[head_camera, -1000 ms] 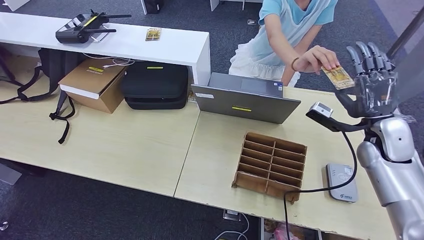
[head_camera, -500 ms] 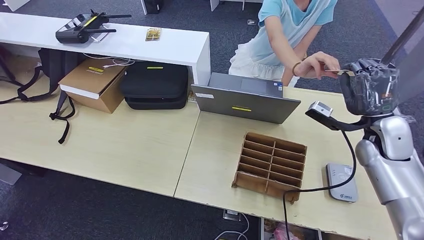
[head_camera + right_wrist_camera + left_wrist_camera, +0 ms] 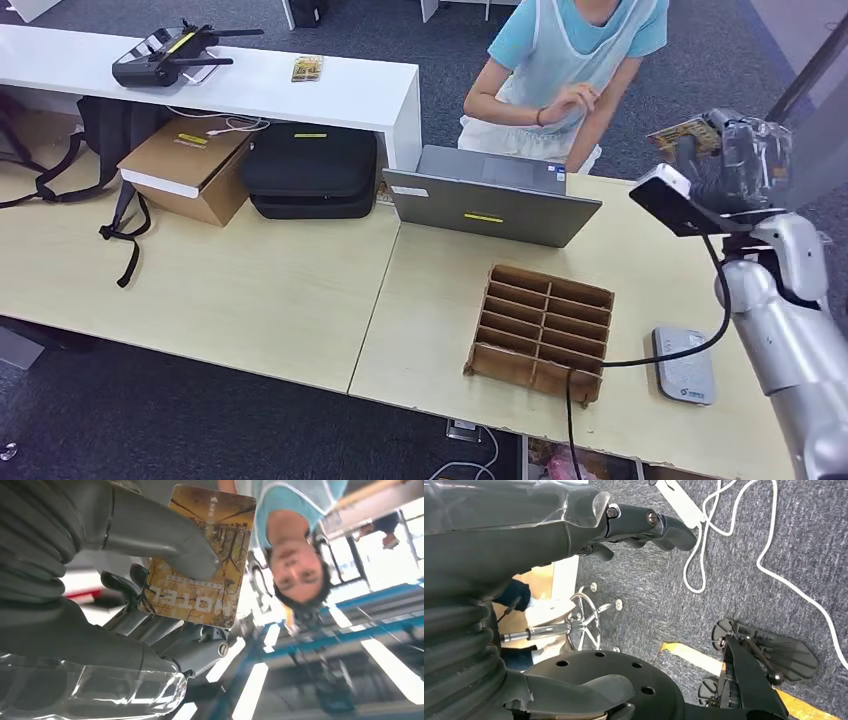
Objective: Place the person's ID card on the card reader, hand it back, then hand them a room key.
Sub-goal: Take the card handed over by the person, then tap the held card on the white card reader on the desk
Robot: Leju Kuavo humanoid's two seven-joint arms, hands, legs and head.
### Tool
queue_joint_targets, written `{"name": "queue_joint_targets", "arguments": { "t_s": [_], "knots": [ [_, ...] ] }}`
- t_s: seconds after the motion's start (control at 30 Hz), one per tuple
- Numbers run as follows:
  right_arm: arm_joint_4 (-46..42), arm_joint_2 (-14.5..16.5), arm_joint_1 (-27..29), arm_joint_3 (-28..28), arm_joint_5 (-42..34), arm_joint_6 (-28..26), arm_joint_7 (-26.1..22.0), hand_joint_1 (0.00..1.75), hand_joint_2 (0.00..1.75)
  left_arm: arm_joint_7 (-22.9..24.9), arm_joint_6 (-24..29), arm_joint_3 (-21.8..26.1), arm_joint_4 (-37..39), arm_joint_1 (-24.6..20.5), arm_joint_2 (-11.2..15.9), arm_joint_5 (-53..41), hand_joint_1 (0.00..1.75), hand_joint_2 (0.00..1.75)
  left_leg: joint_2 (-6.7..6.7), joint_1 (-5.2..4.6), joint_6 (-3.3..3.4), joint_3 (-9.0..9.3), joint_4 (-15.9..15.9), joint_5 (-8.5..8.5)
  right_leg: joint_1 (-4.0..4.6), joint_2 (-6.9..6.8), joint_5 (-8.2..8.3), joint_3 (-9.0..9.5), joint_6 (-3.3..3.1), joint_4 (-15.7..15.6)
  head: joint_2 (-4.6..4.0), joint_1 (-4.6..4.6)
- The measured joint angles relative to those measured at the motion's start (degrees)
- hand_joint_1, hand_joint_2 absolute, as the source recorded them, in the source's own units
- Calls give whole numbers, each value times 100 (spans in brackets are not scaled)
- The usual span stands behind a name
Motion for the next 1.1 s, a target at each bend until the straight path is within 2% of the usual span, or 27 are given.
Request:
{"name": "queue_joint_targets", "arguments": {
  "t_s": [0.13,0.33,0.5,0.63,0.83,0.97,1.1],
  "knots": [
    [205,-79,-506,-388,-1680,1827,335,175,175,0,0,0,0,20,7,93,0,175,-3,-2,2,0,3,2,-3,-3,1,-2,0,-1,0,0],
    [676,-512,-952,-851,-2692,3247,594,175,175,0,0,0,0,41,13,174,0,175,-17,-4,3,-4,9,2,-5,-18,1,-3,1,-5,0,1],
    [893,-1035,-830,-1243,-3383,4116,672,175,175,0,0,0,0,67,16,231,0,175,-25,-6,5,-11,11,0,-6,-25,1,-5,1,-8,0,0],
    [923,-1412,-347,-1534,-3892,4578,662,175,175,0,0,0,0,79,20,254,0,175,-32,-5,8,-14,11,-1,-5,-35,0,-5,2,-9,0,1],
    [652,-1824,791,-2021,-4371,4851,669,175,175,0,0,0,0,103,32,253,0,175,-35,-4,9,-16,10,-2,-2,-37,-2,-6,4,-9,0,1],
    [163,-1945,1764,-2450,-4609,5039,826,175,175,0,0,0,0,110,44,221,0,175,-35,-3,9,-22,8,-3,-2,-38,-4,-8,6,-8,0,0],
    [-102,-1955,2301,-2664,-4551,5114,979,175,175,0,0,-1,0,108,59,178,0,175,-24,-3,9,-19,7,-3,-2,-27,-4,-11,6,-7,0,-1]
  ]
}}
